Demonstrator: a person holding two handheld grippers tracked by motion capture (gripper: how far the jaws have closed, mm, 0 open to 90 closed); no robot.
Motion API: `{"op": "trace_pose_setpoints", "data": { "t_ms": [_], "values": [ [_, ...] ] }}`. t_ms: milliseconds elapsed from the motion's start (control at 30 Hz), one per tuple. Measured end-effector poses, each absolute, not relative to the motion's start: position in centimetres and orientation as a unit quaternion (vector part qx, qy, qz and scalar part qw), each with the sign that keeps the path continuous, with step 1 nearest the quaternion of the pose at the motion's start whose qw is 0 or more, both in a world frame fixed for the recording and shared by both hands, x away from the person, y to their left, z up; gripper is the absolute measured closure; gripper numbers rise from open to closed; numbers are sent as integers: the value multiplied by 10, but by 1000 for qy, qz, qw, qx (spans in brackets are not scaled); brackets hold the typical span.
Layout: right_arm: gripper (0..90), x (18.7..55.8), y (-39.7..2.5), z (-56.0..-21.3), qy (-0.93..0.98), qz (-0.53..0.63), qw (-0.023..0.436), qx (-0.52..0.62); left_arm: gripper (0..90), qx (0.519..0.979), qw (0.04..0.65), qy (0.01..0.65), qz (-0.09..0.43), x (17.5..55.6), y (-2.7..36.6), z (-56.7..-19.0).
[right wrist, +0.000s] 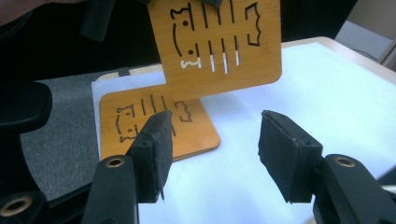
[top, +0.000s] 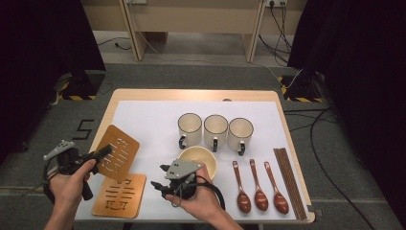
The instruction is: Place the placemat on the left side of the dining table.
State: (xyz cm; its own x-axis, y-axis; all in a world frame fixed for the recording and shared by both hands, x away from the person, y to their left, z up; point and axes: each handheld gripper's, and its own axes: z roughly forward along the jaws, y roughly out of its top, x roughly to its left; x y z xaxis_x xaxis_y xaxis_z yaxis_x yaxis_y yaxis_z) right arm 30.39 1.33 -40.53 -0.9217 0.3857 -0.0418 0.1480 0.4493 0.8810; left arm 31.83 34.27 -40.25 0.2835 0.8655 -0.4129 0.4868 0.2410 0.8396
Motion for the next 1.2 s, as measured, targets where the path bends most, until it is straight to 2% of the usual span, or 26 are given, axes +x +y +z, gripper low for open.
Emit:
{"op": "trace_pose_setpoints", "data": {
  "t_ms": [1200],
  "values": [
    [463, 299, -79, -397, 802, 515, 179, 242, 857, 595, 529, 576, 185, 372, 330, -394]
  ]
}}
